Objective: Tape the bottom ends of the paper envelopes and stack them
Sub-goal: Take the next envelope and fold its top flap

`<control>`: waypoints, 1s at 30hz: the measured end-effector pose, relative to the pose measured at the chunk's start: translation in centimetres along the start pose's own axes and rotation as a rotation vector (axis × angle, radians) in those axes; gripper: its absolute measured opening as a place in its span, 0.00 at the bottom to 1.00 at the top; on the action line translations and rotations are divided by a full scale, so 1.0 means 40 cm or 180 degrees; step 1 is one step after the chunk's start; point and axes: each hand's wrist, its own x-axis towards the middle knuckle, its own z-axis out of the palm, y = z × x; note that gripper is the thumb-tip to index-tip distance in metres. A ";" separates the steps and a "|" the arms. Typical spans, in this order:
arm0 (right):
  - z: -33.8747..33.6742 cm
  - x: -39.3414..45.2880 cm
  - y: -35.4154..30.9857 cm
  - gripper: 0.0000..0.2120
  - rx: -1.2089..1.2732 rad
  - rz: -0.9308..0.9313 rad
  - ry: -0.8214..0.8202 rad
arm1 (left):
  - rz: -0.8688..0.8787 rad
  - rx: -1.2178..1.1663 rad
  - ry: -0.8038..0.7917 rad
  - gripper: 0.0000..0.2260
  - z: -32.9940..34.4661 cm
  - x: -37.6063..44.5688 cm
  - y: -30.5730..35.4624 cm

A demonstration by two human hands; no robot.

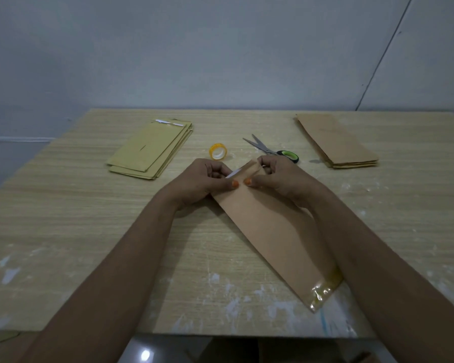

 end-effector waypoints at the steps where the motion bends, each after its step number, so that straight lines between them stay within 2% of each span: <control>1: 0.002 -0.002 0.000 0.08 0.0069 -0.0025 -0.0002 | 0.0006 -0.0051 0.0018 0.03 0.000 0.000 0.000; 4: 0.013 0.001 0.002 0.05 0.0260 -0.0069 0.0115 | -0.0010 -0.0263 0.0123 0.07 0.007 -0.003 0.005; 7: 0.020 0.009 0.001 0.05 0.0581 -0.0108 0.0441 | -0.0119 -0.0423 0.0152 0.15 0.011 -0.007 0.008; 10: 0.019 0.006 -0.004 0.11 0.0908 -0.0161 0.0544 | -0.0147 -0.0494 0.0135 0.21 0.010 -0.013 0.011; 12: 0.019 0.001 -0.007 0.12 0.0767 -0.0290 0.0507 | -0.0180 -0.0513 0.0046 0.20 0.002 -0.016 0.016; 15: 0.019 0.000 -0.010 0.02 0.0649 -0.0319 0.0489 | -0.0237 -0.0264 -0.0177 0.22 -0.009 -0.018 0.023; 17: 0.014 0.001 -0.007 0.04 0.0508 -0.0294 0.0515 | -0.0279 -0.0123 -0.0175 0.19 -0.010 -0.015 0.021; 20: 0.001 0.001 -0.002 0.07 0.0415 -0.0291 0.0406 | -0.0292 -0.0276 0.0025 0.08 -0.006 -0.013 0.014; 26: 0.001 -0.005 -0.001 0.06 0.0176 -0.0265 -0.0056 | -0.0105 -0.0216 0.0095 0.08 -0.011 -0.009 0.007; 30: 0.006 -0.003 0.008 0.07 0.0194 -0.0280 -0.0024 | -0.0118 -0.0037 0.0071 0.11 -0.009 -0.013 0.013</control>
